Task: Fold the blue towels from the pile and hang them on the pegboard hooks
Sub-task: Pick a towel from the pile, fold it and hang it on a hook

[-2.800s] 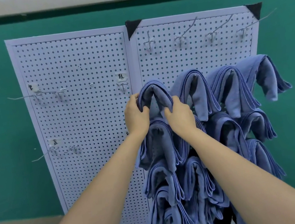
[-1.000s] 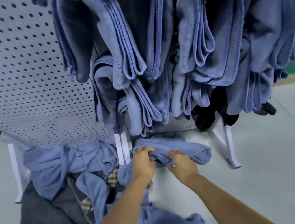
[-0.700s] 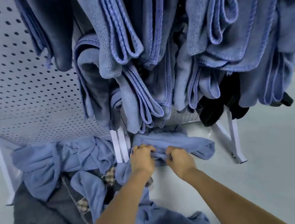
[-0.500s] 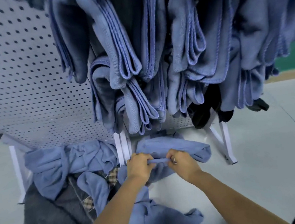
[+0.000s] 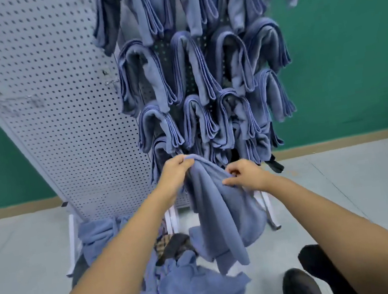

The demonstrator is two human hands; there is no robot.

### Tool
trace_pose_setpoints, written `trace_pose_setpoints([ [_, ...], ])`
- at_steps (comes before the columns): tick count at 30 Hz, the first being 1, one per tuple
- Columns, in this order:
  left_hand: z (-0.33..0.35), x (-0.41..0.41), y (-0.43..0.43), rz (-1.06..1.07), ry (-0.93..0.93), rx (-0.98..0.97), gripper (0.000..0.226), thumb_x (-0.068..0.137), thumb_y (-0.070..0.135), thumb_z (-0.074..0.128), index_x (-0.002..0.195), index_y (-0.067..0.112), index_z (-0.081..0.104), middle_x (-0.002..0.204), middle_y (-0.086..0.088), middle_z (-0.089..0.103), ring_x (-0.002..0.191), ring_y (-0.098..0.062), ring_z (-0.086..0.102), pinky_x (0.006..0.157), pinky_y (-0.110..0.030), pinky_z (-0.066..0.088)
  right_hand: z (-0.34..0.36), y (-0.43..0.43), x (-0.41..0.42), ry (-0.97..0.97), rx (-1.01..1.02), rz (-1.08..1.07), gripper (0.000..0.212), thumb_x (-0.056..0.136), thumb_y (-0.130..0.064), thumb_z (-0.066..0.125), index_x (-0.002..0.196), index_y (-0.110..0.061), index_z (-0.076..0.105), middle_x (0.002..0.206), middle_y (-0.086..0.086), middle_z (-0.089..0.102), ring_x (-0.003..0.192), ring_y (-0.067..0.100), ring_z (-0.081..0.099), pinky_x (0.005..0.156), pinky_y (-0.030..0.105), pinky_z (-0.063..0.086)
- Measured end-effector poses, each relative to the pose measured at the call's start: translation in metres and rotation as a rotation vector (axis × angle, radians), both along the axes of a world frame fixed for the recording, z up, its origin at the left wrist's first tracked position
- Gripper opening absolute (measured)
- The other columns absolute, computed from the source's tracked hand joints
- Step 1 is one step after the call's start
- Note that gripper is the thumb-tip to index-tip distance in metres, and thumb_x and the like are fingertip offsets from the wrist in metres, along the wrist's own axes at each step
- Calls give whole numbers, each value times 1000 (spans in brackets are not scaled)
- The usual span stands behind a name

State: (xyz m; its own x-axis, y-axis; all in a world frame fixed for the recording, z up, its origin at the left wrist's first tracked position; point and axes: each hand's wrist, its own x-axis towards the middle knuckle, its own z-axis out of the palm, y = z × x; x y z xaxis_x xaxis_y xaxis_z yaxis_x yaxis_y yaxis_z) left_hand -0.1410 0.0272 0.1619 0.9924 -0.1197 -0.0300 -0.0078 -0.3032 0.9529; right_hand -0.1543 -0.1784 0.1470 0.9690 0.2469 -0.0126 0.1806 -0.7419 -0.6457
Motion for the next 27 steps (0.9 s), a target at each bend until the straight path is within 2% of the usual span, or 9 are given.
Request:
trace_pose_setpoints([
  [3, 52, -22, 4, -54, -11, -72, 18, 92, 17, 57, 76, 13, 62, 61, 2, 55, 61, -14, 50, 52, -19, 37, 45, -16, -15, -87, 35, -56, 21, 85, -16, 70, 68, -7, 61, 62, 5, 50, 59, 14, 43, 60, 28, 31],
  [6, 78, -46, 9, -300, 92, 110, 18, 86, 27, 69, 73, 16, 63, 57, 8, 62, 53, -7, 57, 47, -13, 40, 78, -18, -27, -188, 108, -86, 3, 84, -5, 67, 83, -4, 69, 70, 11, 58, 67, 16, 48, 62, 27, 36],
  [9, 77, -60, 8, -487, 257, 288, 28, 73, 32, 81, 67, 14, 61, 65, 3, 66, 67, -13, 60, 66, -20, 44, 88, -10, -37, -271, 233, -143, 15, 85, -1, 63, 82, -14, 69, 68, 7, 59, 64, 16, 48, 64, 27, 41],
  [11, 63, -61, 5, -485, 318, 209, 25, 76, 25, 79, 71, 9, 61, 70, -2, 68, 70, -16, 62, 71, -22, 48, 82, -2, -39, -271, 379, -181, 22, 87, 1, 60, 78, -17, 67, 69, 9, 58, 64, 19, 51, 67, 32, 48],
  [13, 48, -59, 3, -473, 360, 163, 33, 72, 30, 80, 86, 6, 64, 85, -8, 71, 83, -21, 66, 81, -28, 51, 72, 4, -39, -244, 528, -202, 27, 88, 3, 59, 76, -20, 68, 73, 13, 62, 68, 22, 56, 75, 39, 54],
  [16, 37, -55, 4, -472, 391, 265, 45, 75, 35, 79, 107, 7, 63, 102, -7, 70, 97, -21, 67, 94, -34, 50, 65, 9, -33, -184, 569, -170, 23, 87, 0, 61, 81, -21, 70, 73, 5, 69, 67, 20, 62, 79, 40, 56],
  [20, 36, -52, 7, -315, 405, -146, 35, 89, 23, 66, 116, 0, 61, 114, -14, 67, 108, -22, 63, 104, -35, 45, 64, 8, -30, -132, 606, -201, 15, 90, -3, 61, 99, -15, 66, 98, 8, 68, 82, 24, 68, 79, 31, 58],
  [23, 43, -49, 11, -238, 375, -469, 24, 94, 20, 57, 109, 4, 65, 103, -11, 68, 98, -19, 63, 97, -33, 49, 62, 2, -36, -52, 640, -248, 7, 93, -11, 59, 100, -13, 63, 95, 7, 64, 79, 19, 64, 69, 21, 56],
  [27, 61, -48, 13, -99, 312, -759, 32, 95, 25, 55, 119, 4, 61, 109, -12, 67, 105, -21, 64, 97, -35, 49, 57, -2, -43, 65, 610, -295, 9, 96, -21, 56, 93, -14, 61, 88, 5, 62, 78, 17, 62, 79, 31, 55],
])
